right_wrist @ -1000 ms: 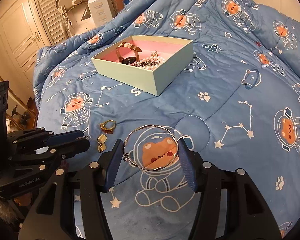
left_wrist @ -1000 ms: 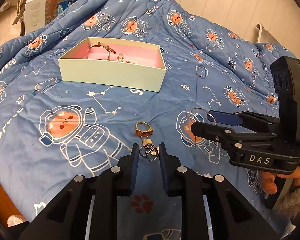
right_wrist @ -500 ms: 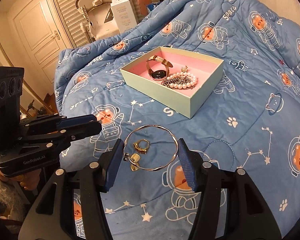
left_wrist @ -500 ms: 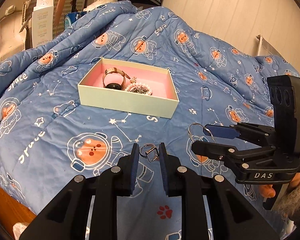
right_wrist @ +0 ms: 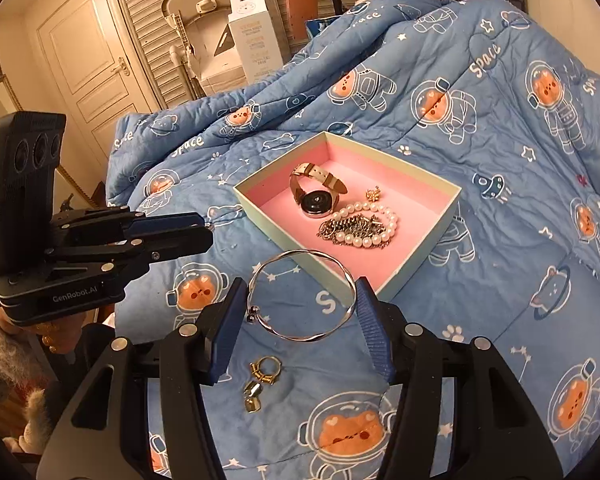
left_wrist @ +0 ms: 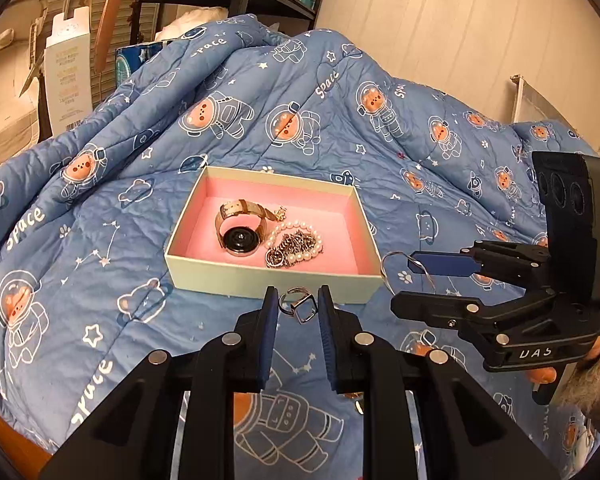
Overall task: Organize jewelry
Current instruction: 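Carry the bangle and the charm over the pink box with both tools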
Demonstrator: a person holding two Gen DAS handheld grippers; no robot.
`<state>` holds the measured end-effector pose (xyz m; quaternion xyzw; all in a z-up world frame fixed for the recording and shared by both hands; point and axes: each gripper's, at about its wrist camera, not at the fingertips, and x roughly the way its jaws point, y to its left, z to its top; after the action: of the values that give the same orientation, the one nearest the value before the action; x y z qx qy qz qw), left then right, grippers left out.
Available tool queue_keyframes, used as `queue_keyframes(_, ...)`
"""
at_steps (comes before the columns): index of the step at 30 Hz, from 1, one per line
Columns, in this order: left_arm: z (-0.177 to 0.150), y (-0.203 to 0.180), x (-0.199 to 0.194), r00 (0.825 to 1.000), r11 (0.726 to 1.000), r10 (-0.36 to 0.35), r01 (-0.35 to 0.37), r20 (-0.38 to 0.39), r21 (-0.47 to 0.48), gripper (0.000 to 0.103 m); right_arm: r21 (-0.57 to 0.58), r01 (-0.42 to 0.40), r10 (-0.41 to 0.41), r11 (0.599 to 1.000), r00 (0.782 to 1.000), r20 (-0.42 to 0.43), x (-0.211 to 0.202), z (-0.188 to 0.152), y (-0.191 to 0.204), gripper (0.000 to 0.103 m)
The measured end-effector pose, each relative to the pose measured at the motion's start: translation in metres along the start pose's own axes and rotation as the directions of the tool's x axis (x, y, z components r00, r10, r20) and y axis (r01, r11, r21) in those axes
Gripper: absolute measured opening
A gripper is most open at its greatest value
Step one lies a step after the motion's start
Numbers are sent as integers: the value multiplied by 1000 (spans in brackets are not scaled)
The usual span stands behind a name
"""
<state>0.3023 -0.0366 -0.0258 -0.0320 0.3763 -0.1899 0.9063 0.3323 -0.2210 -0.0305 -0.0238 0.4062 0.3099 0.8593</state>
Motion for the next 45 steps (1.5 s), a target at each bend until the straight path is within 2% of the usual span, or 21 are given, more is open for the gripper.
queue_keyframes(6,22,15,20,999,1000,-8,8,-32,-17,20,-41,24,-25,999,1000,-19,14,21,-6,55)
queue_keyframes(17,40,28,64,993,999,-11,7,-120,-32,20,-76,62,-67,995,995,-74,47,42,-17,55)
queue_keyframes(21,47,31,84,987,1000,7,-11,-163,-27,20,-98,74,-85,992,990,-114,66,48,-24,55)
queue_keyframes(29,56,46,119,962,995,-30,2,-271,-102,20,-137,93,-117,986,977,-180,97,62,-33,55)
queue_keyframes(36,55,43,131,953,996,-9,-17,-302,-85,20,-183,77,-119,980,966,-229,116,66,-28,56)
queue_keyframes(45,57,46,142,947,994,23,-55,-320,-92,20,-182,89,-138,979,950,-279,135,62,-35,56)
